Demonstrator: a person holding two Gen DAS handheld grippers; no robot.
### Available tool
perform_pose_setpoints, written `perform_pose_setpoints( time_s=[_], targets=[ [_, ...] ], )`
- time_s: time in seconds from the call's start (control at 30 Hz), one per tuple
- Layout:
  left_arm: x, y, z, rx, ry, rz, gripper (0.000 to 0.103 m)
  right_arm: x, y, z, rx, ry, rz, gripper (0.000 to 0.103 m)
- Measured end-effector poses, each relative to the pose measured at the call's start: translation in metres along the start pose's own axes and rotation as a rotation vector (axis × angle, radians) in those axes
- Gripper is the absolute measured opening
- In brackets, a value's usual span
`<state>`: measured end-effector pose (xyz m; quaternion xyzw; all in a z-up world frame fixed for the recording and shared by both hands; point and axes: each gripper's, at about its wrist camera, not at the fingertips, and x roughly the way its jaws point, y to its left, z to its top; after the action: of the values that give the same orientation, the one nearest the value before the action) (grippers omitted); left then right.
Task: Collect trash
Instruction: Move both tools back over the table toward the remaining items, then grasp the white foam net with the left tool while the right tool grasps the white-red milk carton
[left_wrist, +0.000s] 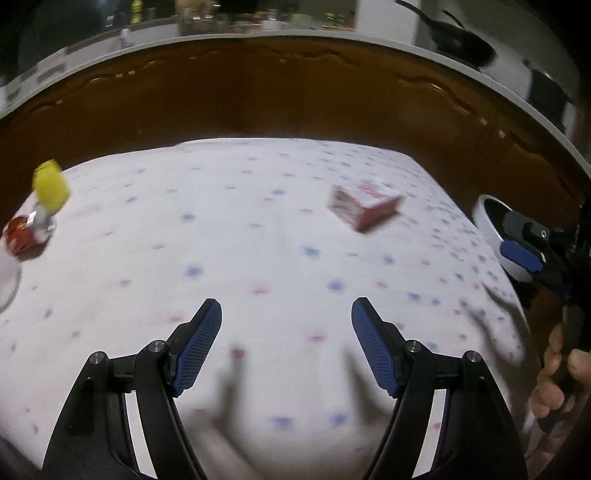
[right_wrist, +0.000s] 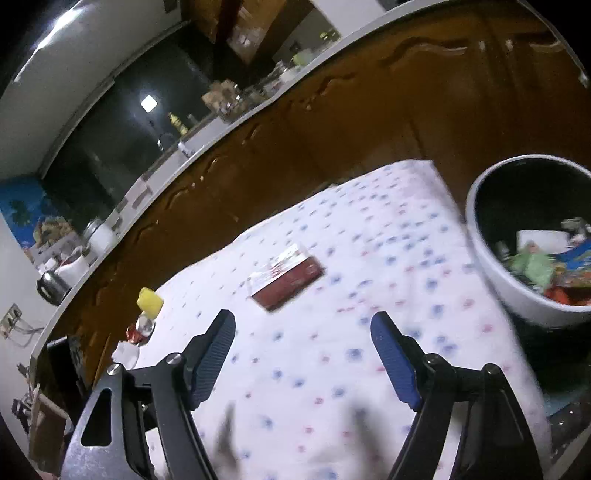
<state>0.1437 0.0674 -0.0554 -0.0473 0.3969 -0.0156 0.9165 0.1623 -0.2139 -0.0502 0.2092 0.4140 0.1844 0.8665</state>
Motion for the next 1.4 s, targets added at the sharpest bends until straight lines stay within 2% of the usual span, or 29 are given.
perform_pose_setpoints(
  time_s=[0.23,0.33,0.43,0.6,0.7,0.83,0.97,1.1,1.13,1.17,1.2,1.23,1.3,1.4],
  targets=[
    [-0.016,0.083,-0.004,-0.121,-0.042,0.176,0.075,0.04,0.019,0.001,0.03,0.069,-0.002,0.081],
    [-0.023,0.124,-0.006,-0.198,-0.05,0.248,0.085,0.058,0.022,0.002,0.055,0.083,0.009,0.081],
    [-0.031,0.166,-0.009,-0.268,-0.057,0.321,0.085,0.076,0.024,0.004,0.063,0.11,0.002,0.081],
    [-0.049,0.238,-0.016,-0.388,-0.095,0.501,0.091,0.109,0.024,0.006,0.121,0.163,-0.005,0.081],
    [-0.055,0.275,-0.019,-0.466,-0.111,0.567,0.092,0.123,0.028,0.009,0.156,0.167,-0.004,0.081],
    [-0.055,0.317,-0.02,-0.56,-0.114,0.593,0.093,0.143,0.033,0.021,0.172,0.172,-0.053,0.084],
    [-0.043,0.339,-0.016,-0.573,-0.106,0.607,0.093,0.167,0.027,0.031,0.216,0.197,-0.134,0.088],
    [-0.026,0.351,-0.011,-0.589,-0.084,0.544,0.093,0.18,0.037,0.036,0.135,0.199,-0.195,0.09],
    [-0.023,0.35,-0.01,-0.576,-0.078,0.532,0.092,0.182,0.039,0.036,0.117,0.199,-0.206,0.085],
    [-0.02,0.349,-0.009,-0.556,-0.076,0.524,0.082,0.183,0.042,0.036,0.105,0.198,-0.21,0.081],
    [-0.017,0.346,-0.009,-0.539,-0.07,0.516,0.065,0.184,0.042,0.036,0.094,0.198,-0.204,0.072],
    [-0.015,0.344,-0.009,-0.526,-0.06,0.502,0.056,0.184,0.041,0.035,0.089,0.2,-0.197,0.071],
    [-0.013,0.339,-0.01,-0.508,-0.046,0.473,0.014,0.181,0.04,0.034,0.072,0.193,-0.188,0.069],
    [-0.023,0.327,-0.013,-0.468,-0.067,0.451,0.014,0.176,0.04,0.031,0.052,0.186,-0.173,0.065]
  ],
)
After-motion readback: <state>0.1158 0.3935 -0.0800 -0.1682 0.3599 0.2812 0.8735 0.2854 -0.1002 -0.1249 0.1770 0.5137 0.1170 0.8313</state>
